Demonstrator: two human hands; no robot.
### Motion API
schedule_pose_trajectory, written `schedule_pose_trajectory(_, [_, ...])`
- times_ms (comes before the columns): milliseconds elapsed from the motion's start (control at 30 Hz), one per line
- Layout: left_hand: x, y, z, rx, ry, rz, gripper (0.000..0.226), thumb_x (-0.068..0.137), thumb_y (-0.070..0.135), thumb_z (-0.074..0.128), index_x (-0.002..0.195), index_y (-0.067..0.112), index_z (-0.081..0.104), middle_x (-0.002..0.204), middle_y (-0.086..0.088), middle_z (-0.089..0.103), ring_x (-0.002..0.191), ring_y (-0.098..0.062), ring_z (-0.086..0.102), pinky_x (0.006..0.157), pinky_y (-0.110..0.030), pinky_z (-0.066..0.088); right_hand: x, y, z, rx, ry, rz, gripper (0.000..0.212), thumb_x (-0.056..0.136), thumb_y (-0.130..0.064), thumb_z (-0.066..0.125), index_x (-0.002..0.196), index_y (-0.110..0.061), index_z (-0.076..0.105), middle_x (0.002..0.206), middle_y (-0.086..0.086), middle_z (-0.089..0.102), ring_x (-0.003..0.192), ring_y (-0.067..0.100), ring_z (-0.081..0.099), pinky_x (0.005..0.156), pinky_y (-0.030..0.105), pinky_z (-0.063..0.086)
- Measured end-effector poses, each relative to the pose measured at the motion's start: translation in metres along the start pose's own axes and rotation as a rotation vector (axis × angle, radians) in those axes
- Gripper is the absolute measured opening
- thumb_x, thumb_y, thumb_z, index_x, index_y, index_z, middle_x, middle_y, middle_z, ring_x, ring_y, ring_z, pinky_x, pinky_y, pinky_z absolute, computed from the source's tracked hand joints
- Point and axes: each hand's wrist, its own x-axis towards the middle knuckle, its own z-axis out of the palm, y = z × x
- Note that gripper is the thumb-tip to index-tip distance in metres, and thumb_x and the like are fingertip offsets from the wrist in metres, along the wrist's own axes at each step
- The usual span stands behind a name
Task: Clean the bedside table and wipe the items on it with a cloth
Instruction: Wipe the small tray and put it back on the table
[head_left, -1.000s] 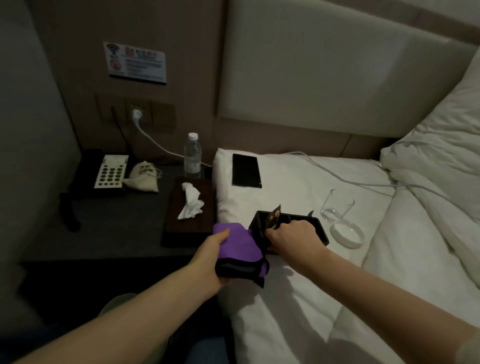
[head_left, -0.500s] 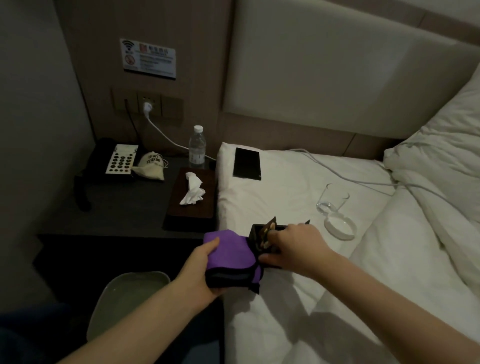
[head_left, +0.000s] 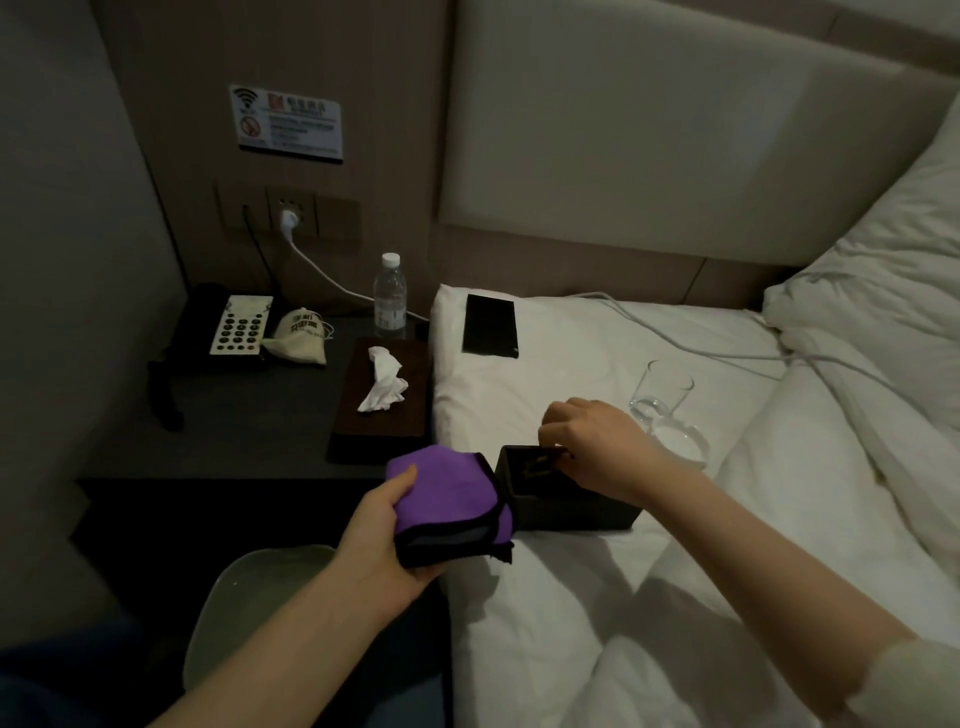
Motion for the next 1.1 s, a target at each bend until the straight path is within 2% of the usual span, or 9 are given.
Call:
schedule_pose_trajectory(100, [0.001,-0.007,0.005,-0.026,-0.031,-0.021,0.018,0.090,0.027,0.060,0.097,0.011,0.063,0.100,-0.017,0.072,0.098,-0.038,0.064,0.086,-0.048,0.052,-0.013,0.012,-0.010,0.146,0.091,0.087,0.012,0.089,-0.021,0.060,0.100,-0.018,0.066,0.095,0.000,0.066,0.088,0.023,0.060,0.066,0.029,0.042])
schedule_pose_trajectory(300, [0.002,-0.026,0.003,-0.030,-0.064,-0.088,0.022,0.089,0.029,0.060,0.102,0.011,0.064,0.090,-0.018,0.074,0.095,-0.038,0.066,0.075,-0.045,0.055,-0.043,0.032,-0.015,0.515,0.379,0.540,0.011,0.082,-0.016,0.068,0.082,-0.023,0.060,0.069,-0.009,0.061,0.067,0.019,0.059,0.061,0.033,0.044])
schedule_pose_trajectory(433, [0.001,-0.028,0.005,-0.022,-0.044,-0.084,0.021,0.090,0.029,0.059,0.103,0.012,0.063,0.099,-0.017,0.072,0.092,-0.036,0.066,0.066,-0.041,0.057,-0.039,0.032,-0.015,0.743,0.375,0.759,0.014,0.081,-0.021,0.070,0.072,-0.022,0.060,0.075,-0.004,0.067,0.071,0.016,0.062,0.060,0.031,0.048])
schedule_pose_trajectory(500, [0.000,-0.025,0.007,-0.020,-0.039,-0.086,0.021,0.090,0.029,0.060,0.102,0.012,0.063,0.102,-0.017,0.070,0.091,-0.036,0.066,0.062,-0.039,0.058,-0.035,0.029,-0.019,0.824,0.342,0.706,0.020,0.082,-0.018,0.072,0.069,-0.024,0.058,0.075,-0.004,0.069,0.072,0.015,0.064,0.058,0.028,0.047])
schedule_pose_trajectory(633, [0.000,-0.016,0.003,-0.015,-0.042,-0.066,0.020,0.089,0.029,0.061,0.101,0.014,0.064,0.097,-0.017,0.073,0.092,-0.037,0.067,0.066,-0.042,0.059,-0.035,0.041,-0.039,0.896,0.239,0.485,0.019,0.085,-0.006,0.070,0.079,-0.023,0.063,0.079,0.000,0.072,0.075,0.022,0.068,0.068,0.041,0.052])
schedule_pose_trajectory(733, [0.001,-0.009,-0.004,-0.026,-0.025,-0.055,0.020,0.089,0.029,0.061,0.104,0.015,0.061,0.106,-0.018,0.070,0.096,-0.039,0.065,0.075,-0.046,0.056,-0.041,0.064,-0.052,0.708,0.171,0.379,0.022,0.083,-0.007,0.071,0.082,-0.028,0.067,0.081,-0.008,0.071,0.080,0.011,0.067,0.076,0.032,0.052])
schedule_pose_trajectory(833, [0.001,-0.006,-0.006,-0.033,-0.006,-0.059,0.018,0.089,0.029,0.061,0.102,0.016,0.059,0.110,-0.018,0.065,0.097,-0.040,0.063,0.072,-0.048,0.054,-0.042,0.073,-0.049,0.470,0.033,0.301,0.022,0.083,-0.010,0.072,0.087,-0.031,0.069,0.080,-0.020,0.065,0.080,0.006,0.063,0.074,0.025,0.050])
schedule_pose_trajectory(967, [0.000,-0.008,-0.002,-0.019,-0.018,-0.073,0.018,0.090,0.029,0.060,0.101,0.016,0.059,0.108,-0.017,0.066,0.094,-0.039,0.064,0.059,-0.043,0.058,-0.040,0.067,-0.019,0.201,-0.125,0.282,0.018,0.085,-0.013,0.061,0.095,-0.027,0.069,0.090,-0.008,0.070,0.087,0.016,0.063,0.075,0.032,0.052])
schedule_pose_trajectory(1100, [-0.001,-0.007,0.001,-0.014,-0.028,-0.067,0.019,0.090,0.028,0.060,0.103,0.015,0.060,0.105,-0.018,0.067,0.091,-0.039,0.065,0.051,-0.043,0.058,-0.040,0.057,0.008,0.185,-0.249,0.331,0.041,0.083,-0.006,0.051,0.113,-0.034,0.053,0.097,-0.007,0.068,0.088,0.018,0.059,0.072,0.035,0.053])
